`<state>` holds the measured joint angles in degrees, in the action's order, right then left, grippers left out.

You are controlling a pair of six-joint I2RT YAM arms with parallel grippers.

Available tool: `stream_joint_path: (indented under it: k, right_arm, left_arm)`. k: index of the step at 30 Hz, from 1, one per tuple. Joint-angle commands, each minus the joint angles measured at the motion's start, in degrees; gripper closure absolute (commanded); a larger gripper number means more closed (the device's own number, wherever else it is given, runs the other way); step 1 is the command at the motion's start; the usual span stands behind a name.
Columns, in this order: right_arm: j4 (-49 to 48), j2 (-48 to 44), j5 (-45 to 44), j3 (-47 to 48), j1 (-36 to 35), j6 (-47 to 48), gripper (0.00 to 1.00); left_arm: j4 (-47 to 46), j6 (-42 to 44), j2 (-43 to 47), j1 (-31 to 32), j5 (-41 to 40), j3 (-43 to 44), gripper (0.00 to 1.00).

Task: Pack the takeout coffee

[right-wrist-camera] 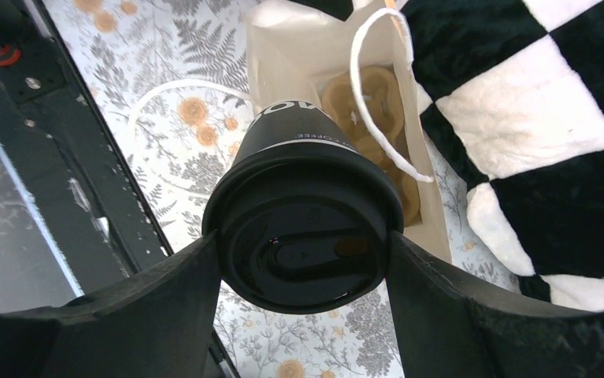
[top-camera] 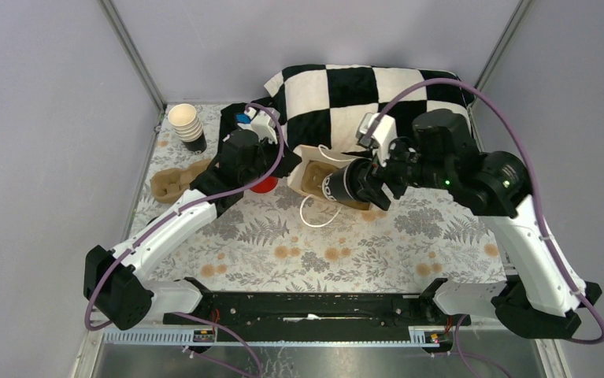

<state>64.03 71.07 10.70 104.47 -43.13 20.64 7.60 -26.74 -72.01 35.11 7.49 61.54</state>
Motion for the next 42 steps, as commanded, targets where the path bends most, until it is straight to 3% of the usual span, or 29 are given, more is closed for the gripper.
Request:
stream_joint_path:
  k: [1,8,15,20,24,31,37,42]
  right_arm:
    - [-1.56,1.20,-11.92,-1.62,-4.85,1.20,0.61]
    - [-2.66,4.99,-33.03,-4.79,-16.73,2.35,0.61]
    - [-1.95,9.70,-40.92,-8.62,-27.74,-0.60,0.61]
    - [-3.33,11.57,-42.25,-11.26,-33.52,-5.83,0.61]
    - [-3.70,12.86,-43.39,-12.02,-34.80,-8.57,0.60]
    - [-3.00,12.57,-54.15,-14.32,-34.80,-10.83,0.60]
    - [-4.15,10.15,-57.12,-20.43,-34.82,-4.20,0.59]
    - [-11.47,5.88,-52.62,-26.86,-34.28,3.31,0.58]
  left_arm:
    - [-2.10,0.90,1.80,0.69,1.07,-0.10,0.99]
    - [1.35,2.31,2.65,1.40,0.37,0.26,0.95]
    - [6.55,2.92,4.68,1.92,-1.78,1.04,0.86]
    - [9.63,2.41,6.32,2.71,-1.89,0.22,0.85]
    - [10.91,1.30,7.56,2.98,-1.66,-1.24,0.85]
    - [11.06,-0.55,8.15,3.49,-0.90,-2.71,0.92]
    - [9.87,-0.93,7.59,4.16,-0.16,-3.18,0.94]
    - [9.75,-1.89,7.65,4.34,0.08,-3.02,0.95]
